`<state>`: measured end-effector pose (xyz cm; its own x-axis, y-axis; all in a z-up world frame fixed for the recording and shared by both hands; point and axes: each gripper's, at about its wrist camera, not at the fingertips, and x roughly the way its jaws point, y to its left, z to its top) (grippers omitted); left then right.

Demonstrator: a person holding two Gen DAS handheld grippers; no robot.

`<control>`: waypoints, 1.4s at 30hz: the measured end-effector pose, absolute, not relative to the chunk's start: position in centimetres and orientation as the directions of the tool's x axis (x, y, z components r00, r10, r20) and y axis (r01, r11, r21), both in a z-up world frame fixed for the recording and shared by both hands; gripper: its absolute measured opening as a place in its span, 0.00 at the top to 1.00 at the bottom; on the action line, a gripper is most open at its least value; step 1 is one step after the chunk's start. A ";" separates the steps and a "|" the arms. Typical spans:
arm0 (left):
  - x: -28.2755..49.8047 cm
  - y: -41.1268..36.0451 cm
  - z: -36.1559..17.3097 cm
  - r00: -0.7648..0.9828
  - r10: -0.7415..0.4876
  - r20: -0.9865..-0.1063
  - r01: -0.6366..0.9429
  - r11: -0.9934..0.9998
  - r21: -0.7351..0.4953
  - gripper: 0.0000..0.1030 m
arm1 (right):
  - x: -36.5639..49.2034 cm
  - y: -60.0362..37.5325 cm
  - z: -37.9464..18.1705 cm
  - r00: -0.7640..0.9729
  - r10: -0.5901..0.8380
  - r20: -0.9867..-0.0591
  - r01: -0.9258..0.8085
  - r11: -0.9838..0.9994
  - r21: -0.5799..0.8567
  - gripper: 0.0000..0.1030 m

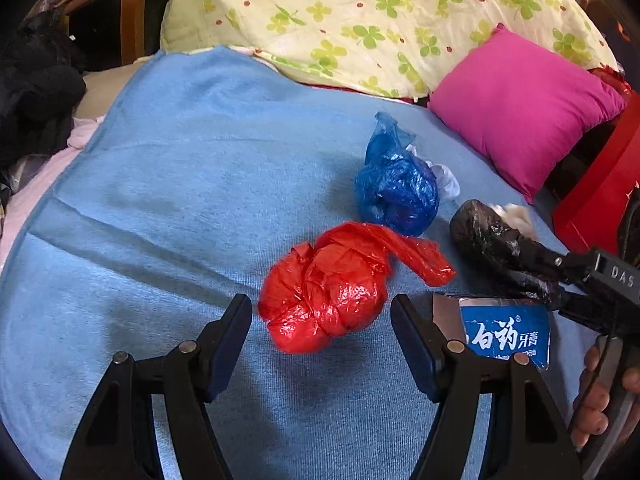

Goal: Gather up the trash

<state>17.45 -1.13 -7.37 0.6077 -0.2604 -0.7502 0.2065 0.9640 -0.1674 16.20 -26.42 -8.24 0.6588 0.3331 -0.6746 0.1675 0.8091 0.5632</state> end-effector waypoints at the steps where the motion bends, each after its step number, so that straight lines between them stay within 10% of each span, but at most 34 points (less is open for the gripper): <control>1: 17.6 -1.0 -7.5 0.603 -0.262 -0.754 0.199 0.964 -0.175 0.30 | 16.2 -26.1 -8.4 0.654 0.334 -0.679 0.161 0.815 0.556 0.33; 7: 18.0 -0.6 -8.0 0.590 -0.299 -0.750 0.184 0.954 -0.235 0.42 | 15.8 -25.0 -7.7 0.658 0.335 -0.674 0.103 0.847 0.521 0.62; 42: 2.0 -5.3 0.2 0.806 -0.064 -0.589 0.118 0.991 0.054 0.47 | -2.6 -25.1 2.9 0.823 0.231 -0.519 -0.005 0.917 0.400 0.62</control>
<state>1.97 -5.34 0.17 0.8057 -0.0641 -0.5888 0.1185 0.9915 0.0542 -2.64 -25.10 2.95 0.8232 0.2307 -0.5188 -0.0048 0.9166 0.3999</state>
